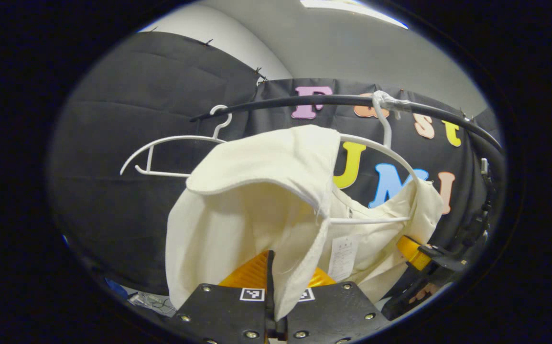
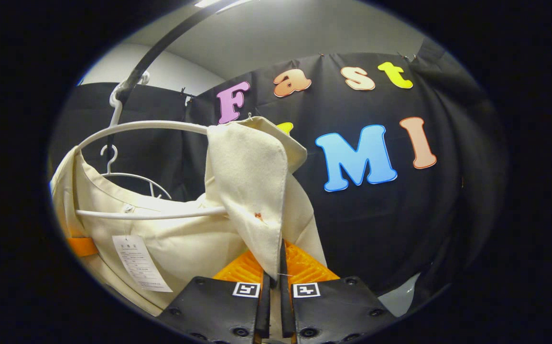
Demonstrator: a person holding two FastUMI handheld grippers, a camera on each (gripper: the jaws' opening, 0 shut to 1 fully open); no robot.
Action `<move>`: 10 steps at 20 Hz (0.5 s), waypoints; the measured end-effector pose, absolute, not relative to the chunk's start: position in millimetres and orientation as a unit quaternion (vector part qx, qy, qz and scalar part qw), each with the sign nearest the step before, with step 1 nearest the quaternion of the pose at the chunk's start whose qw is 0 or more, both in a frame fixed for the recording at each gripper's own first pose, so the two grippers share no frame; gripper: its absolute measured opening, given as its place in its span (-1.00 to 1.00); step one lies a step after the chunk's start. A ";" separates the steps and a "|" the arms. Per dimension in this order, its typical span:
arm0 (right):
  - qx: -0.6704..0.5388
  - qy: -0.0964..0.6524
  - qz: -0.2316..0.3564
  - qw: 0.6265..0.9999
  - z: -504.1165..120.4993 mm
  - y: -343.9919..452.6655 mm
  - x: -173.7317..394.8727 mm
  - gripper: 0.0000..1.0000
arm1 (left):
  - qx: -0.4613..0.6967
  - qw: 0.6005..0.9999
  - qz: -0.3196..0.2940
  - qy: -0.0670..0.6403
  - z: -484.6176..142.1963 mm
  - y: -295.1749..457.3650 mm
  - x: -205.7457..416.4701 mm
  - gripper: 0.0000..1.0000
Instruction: Grasp the clothes on the hanger with both hands and then place them into the laundry hamper below.
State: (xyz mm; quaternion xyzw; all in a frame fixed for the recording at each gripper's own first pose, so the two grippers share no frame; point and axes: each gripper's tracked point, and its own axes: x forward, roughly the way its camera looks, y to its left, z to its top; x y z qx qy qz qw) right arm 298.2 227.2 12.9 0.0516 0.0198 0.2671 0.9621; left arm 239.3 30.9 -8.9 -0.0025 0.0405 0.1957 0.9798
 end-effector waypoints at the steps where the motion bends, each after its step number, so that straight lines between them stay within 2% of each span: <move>1: 0.049 0.018 0.275 0.960 15.0 228.6 300.8 -0.92 | 0.002 0.980 0.196 0.038 -5.6 32.9 236.3 -0.96; 5: 0.023 -0.012 0.283 0.959 27.7 222.4 299.3 -0.97 | -0.008 0.980 0.196 0.025 4.2 43.4 227.5 -0.96; 10: 0.010 -0.049 0.242 0.969 46.8 200.3 313.5 -0.96 | -0.002 0.978 0.206 -0.014 28.4 56.4 218.4 -0.95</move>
